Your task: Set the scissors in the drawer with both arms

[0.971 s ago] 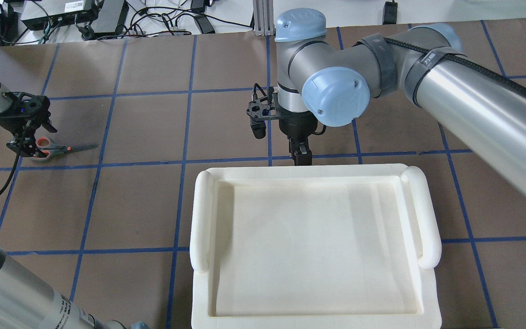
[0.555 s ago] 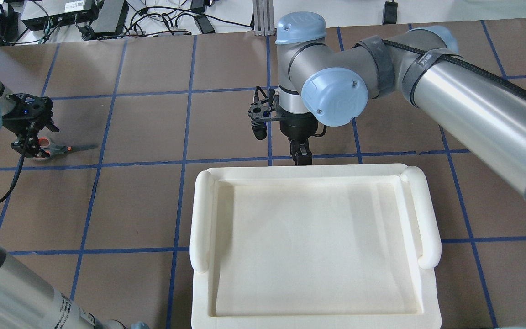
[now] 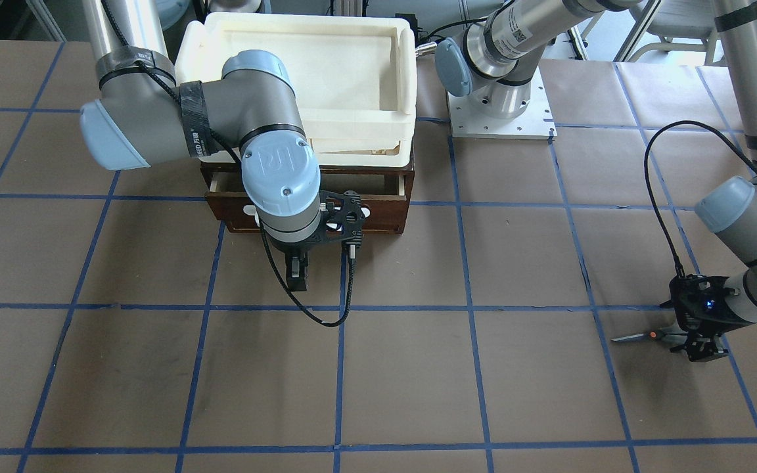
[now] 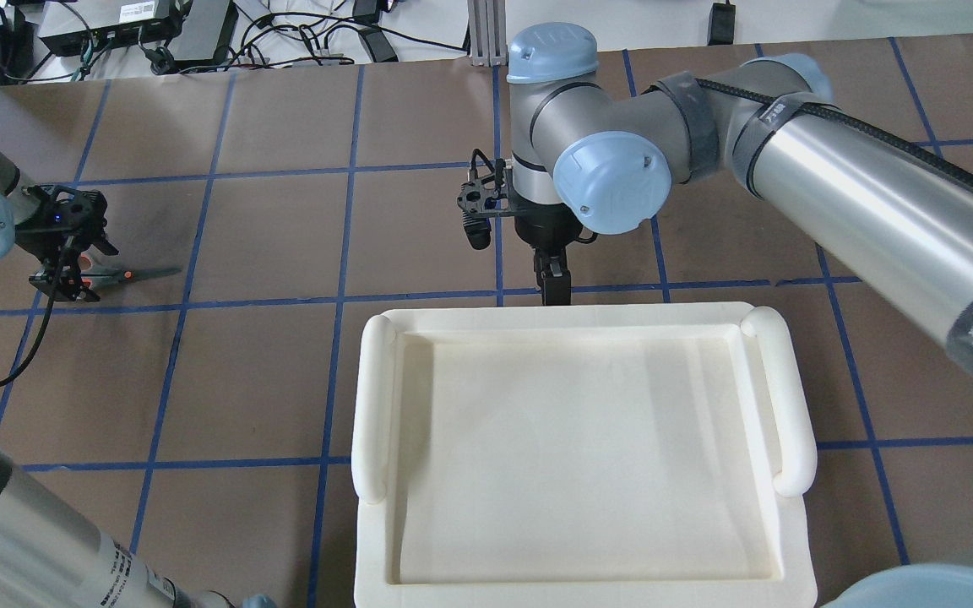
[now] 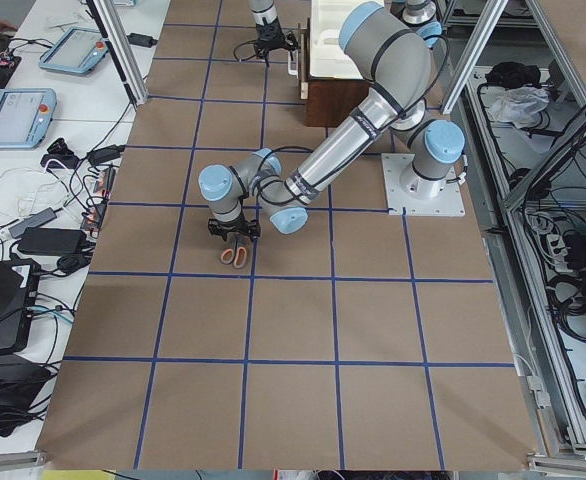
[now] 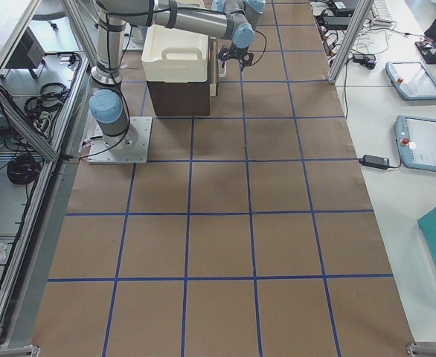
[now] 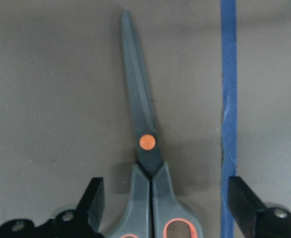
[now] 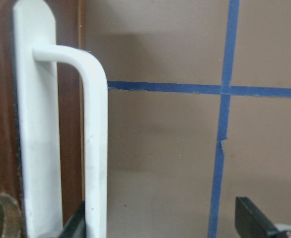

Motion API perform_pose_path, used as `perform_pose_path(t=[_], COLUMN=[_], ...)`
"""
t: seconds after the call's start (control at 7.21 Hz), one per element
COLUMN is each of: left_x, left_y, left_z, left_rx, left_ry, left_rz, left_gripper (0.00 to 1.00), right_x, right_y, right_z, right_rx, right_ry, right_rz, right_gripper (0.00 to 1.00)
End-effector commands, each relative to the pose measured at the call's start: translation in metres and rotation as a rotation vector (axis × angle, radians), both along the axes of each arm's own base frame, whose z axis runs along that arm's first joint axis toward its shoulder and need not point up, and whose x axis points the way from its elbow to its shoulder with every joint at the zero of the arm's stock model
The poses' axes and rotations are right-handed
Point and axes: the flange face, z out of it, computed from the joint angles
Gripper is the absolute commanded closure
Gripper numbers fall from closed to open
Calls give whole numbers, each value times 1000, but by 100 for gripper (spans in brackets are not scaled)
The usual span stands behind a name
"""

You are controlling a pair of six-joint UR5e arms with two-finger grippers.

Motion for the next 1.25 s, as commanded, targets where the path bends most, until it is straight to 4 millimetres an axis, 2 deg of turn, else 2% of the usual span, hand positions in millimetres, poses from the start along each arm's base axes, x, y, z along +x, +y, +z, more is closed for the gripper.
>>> perform_pose_path(t=[0.0,0.28,0.42,0.69,0.83,1.11], left_x=[1,1,1,1,1,1], left_y=[-1,-1,-1,-1,-1,-1], left_z=[-7,-7,-5,-6,-5,-1], left_rx=[0,0,-3,-2,-4,-11], left_ry=[-2,-2,-3,-2,-1,-4], left_rz=[0,-5,-11,-16,-45,-57], left_gripper=[14,25,53,67,79,93], right_x=[-2,-14,-18,-25,-24,-23], right_y=[-15,-28,-34,-47,-58,-68], right_z=[10,16,24,12,14,6], right_rx=[-79,-113,-129,-114,-125,-119], right_ry=[-5,-15,-20,-23,-30,-27], right_rz=[-12,-21,-23,4,2,0], right_gripper=[0,0,0,0,0,0])
